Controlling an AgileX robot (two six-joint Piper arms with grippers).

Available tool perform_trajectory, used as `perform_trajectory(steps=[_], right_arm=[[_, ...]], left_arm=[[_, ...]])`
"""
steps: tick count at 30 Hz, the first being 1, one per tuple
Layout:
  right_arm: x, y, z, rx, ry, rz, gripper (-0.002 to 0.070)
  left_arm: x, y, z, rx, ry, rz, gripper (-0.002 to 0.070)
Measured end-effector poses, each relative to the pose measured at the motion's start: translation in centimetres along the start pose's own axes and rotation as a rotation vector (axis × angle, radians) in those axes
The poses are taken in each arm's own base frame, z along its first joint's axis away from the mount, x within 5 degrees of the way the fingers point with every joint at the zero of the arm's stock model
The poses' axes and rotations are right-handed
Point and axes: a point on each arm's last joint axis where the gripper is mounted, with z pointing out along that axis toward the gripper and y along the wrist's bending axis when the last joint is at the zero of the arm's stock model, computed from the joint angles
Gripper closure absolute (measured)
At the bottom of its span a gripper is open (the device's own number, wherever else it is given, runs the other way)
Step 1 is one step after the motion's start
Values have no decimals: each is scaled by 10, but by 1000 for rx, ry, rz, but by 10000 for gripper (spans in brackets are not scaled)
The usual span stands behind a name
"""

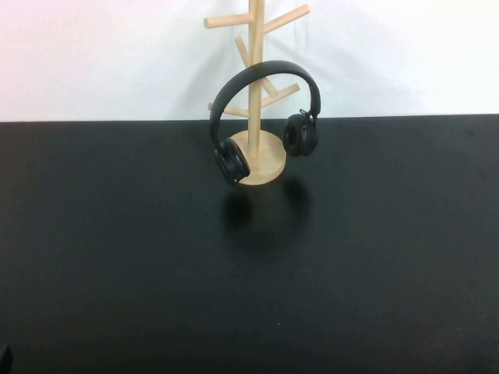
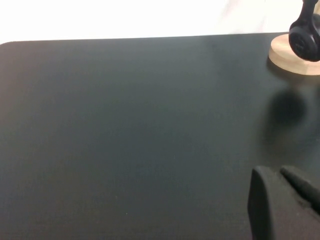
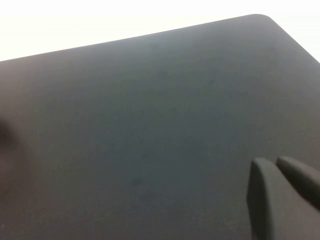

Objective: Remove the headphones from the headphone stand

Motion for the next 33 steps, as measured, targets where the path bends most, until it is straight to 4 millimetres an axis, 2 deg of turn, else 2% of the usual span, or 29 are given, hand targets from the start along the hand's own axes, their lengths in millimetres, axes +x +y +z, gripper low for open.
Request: perform_trajectory(steps=[7, 12, 14, 19, 21, 23, 28, 30, 33], right_arm=[[0, 0, 0, 0, 0, 0, 684], [0, 0, 0, 0, 0, 0, 684], [0, 0, 0, 0, 0, 0, 684], [0, 0, 0, 0, 0, 0, 684], [0, 0, 0, 0, 0, 0, 684], [0, 0, 0, 0, 0, 0, 684], [0, 0, 0, 0, 0, 0, 684], [0, 0, 0, 0, 0, 0, 684], [0, 0, 0, 0, 0, 0, 684]], left_arm=[[-2, 0, 0, -3, -27, -2, 679], [-19, -2, -2, 64, -209, -385, 679], [-25, -1, -3, 77, -283, -487, 679], [-33, 3, -6, 81, -379, -574, 679], [-32, 0, -6, 95, -313, -571, 679], [-42, -4, -9, 118, -220, -547, 679], [-90, -11, -9, 160, 47, -320, 679], [-112, -13, -1, 189, 177, -201, 679], [-139, -15, 22, 239, 335, -63, 679]])
